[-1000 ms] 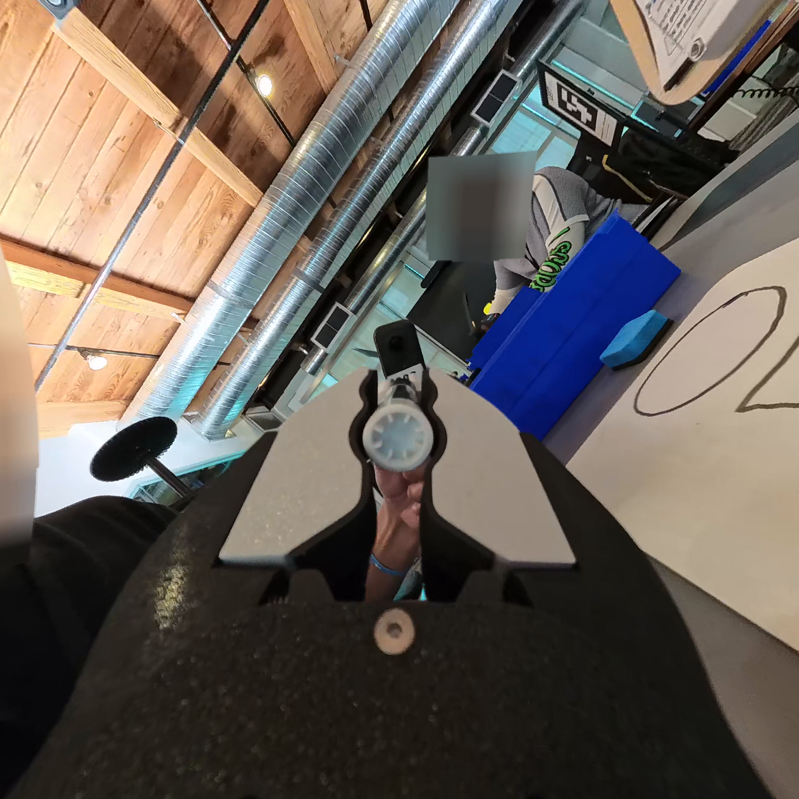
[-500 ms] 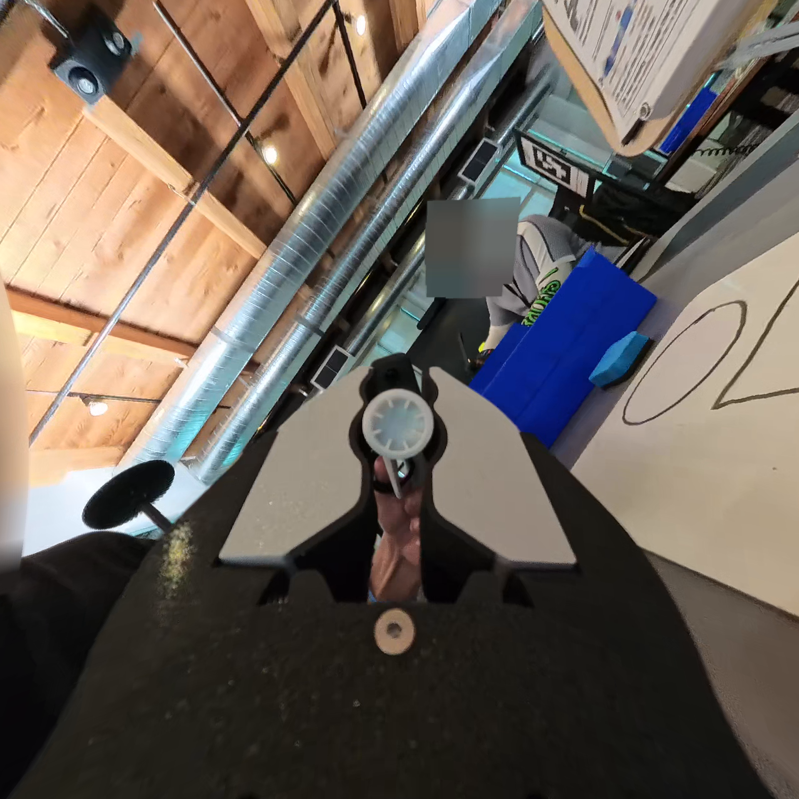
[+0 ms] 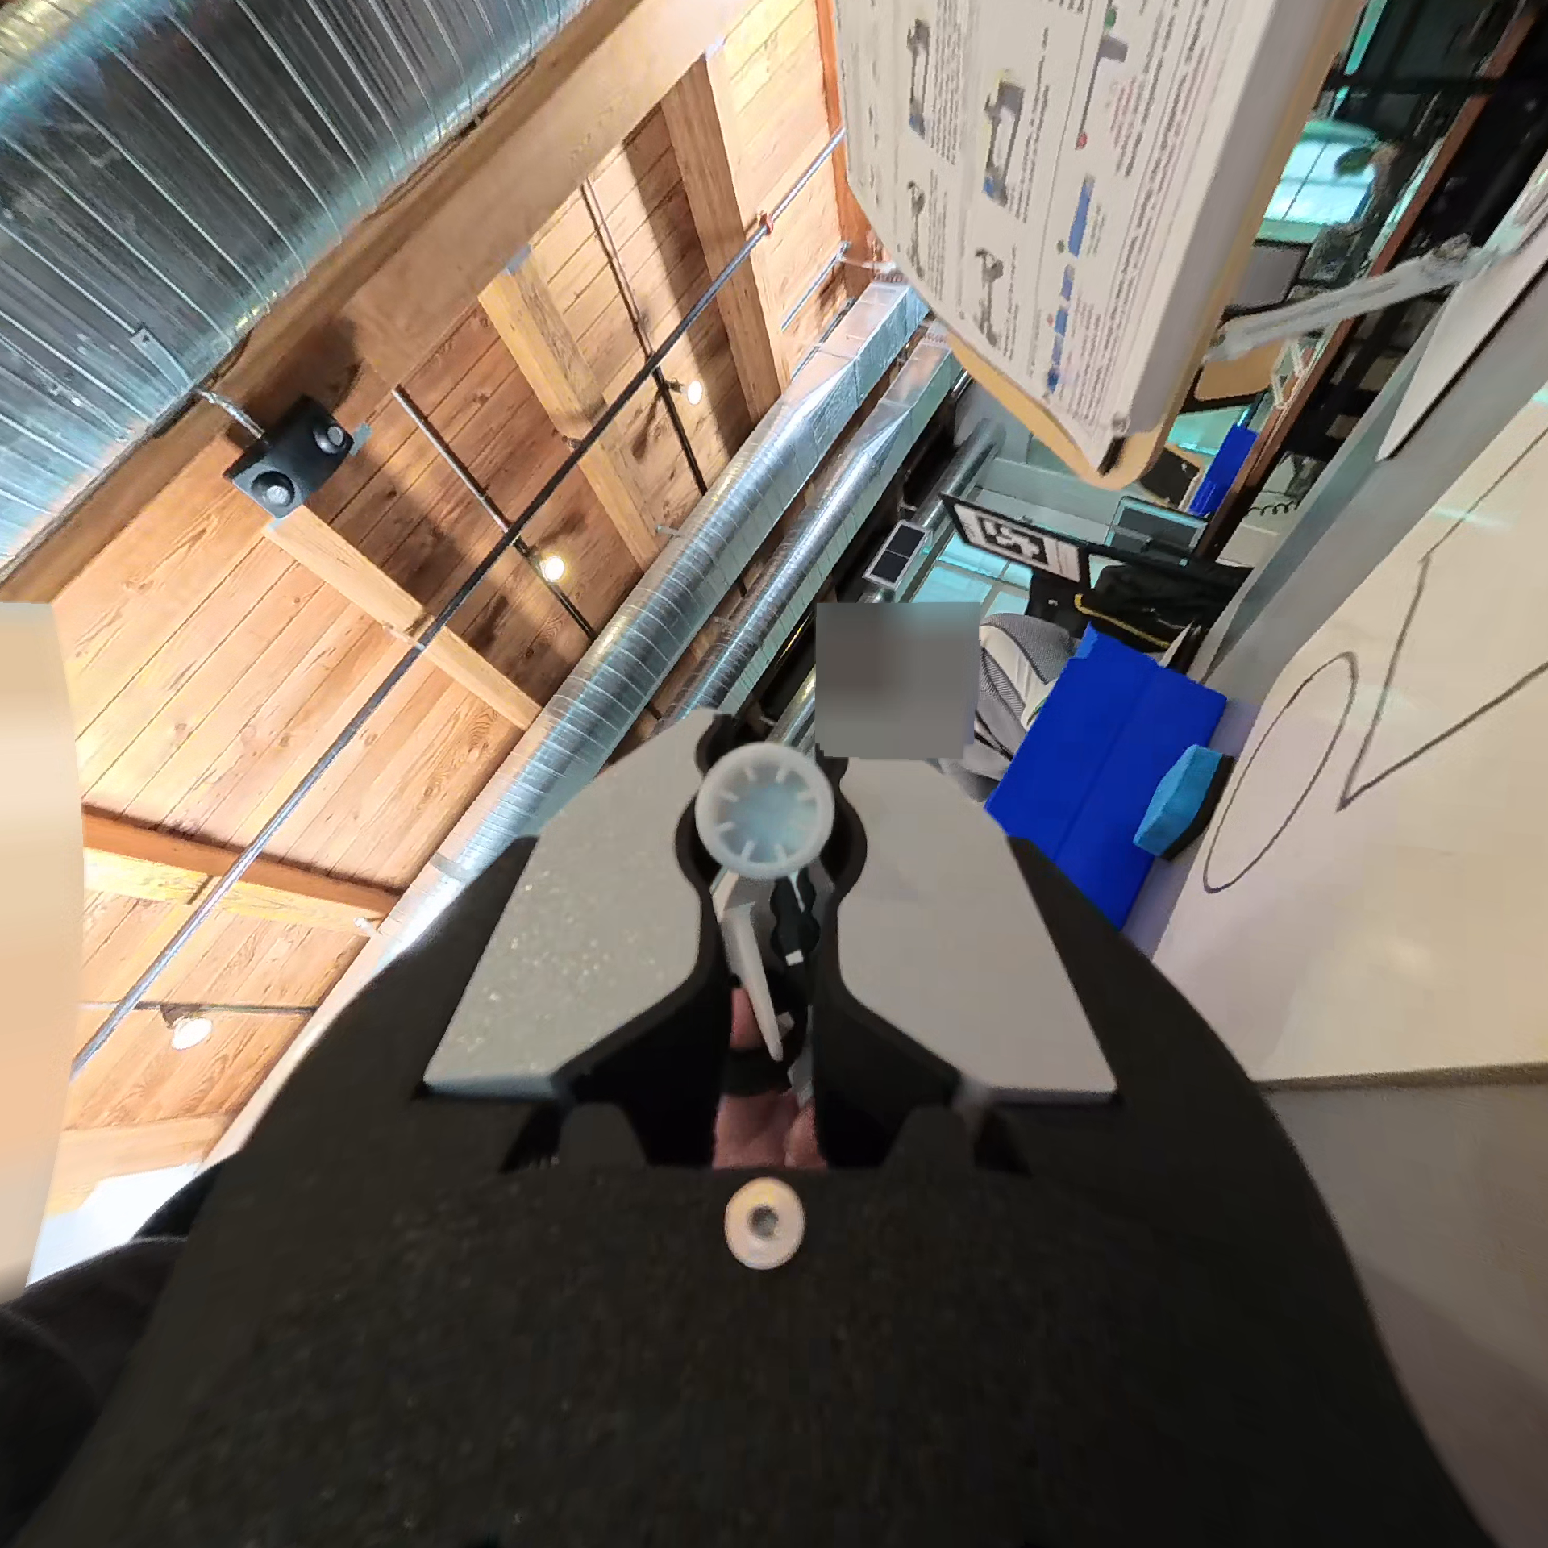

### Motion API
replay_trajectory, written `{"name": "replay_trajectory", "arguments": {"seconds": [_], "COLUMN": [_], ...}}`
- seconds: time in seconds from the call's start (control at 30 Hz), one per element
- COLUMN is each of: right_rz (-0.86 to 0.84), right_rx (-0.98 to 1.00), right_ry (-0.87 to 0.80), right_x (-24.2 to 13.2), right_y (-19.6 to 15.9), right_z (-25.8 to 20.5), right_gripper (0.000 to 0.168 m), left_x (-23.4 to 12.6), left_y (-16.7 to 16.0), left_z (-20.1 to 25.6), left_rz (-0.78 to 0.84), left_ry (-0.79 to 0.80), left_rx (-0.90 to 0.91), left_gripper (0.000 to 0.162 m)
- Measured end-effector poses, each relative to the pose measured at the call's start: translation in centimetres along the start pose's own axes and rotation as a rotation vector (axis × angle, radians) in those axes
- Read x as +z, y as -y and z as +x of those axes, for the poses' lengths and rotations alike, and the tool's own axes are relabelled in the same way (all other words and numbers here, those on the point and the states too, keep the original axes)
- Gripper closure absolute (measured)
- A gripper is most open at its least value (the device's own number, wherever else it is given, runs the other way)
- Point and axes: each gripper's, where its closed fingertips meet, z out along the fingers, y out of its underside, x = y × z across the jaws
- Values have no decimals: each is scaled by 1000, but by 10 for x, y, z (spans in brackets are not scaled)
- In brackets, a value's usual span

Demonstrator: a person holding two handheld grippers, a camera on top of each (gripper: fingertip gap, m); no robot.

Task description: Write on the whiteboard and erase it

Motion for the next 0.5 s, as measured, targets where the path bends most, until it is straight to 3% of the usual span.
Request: {"name": "replay_trajectory", "arguments": {"seconds": [0.17,0.33,0.5], "right_rz": [9,42,10], "right_rx": [42,34,21], "right_ry": [3,40,43], "right_x": [1,3,3], "right_y": [-9,14,18], "right_z": [3,-5,-10], "right_gripper": [148,148,148], "left_x": [2,4,5], "left_y": [11,-1,-4], "left_z": [-3,8,14], "left_rz": [65,29,-61], "left_ry": [-12,-147,-159], "left_rx": [-49,-203,-115], "left_gripper": [152,153,154]}}
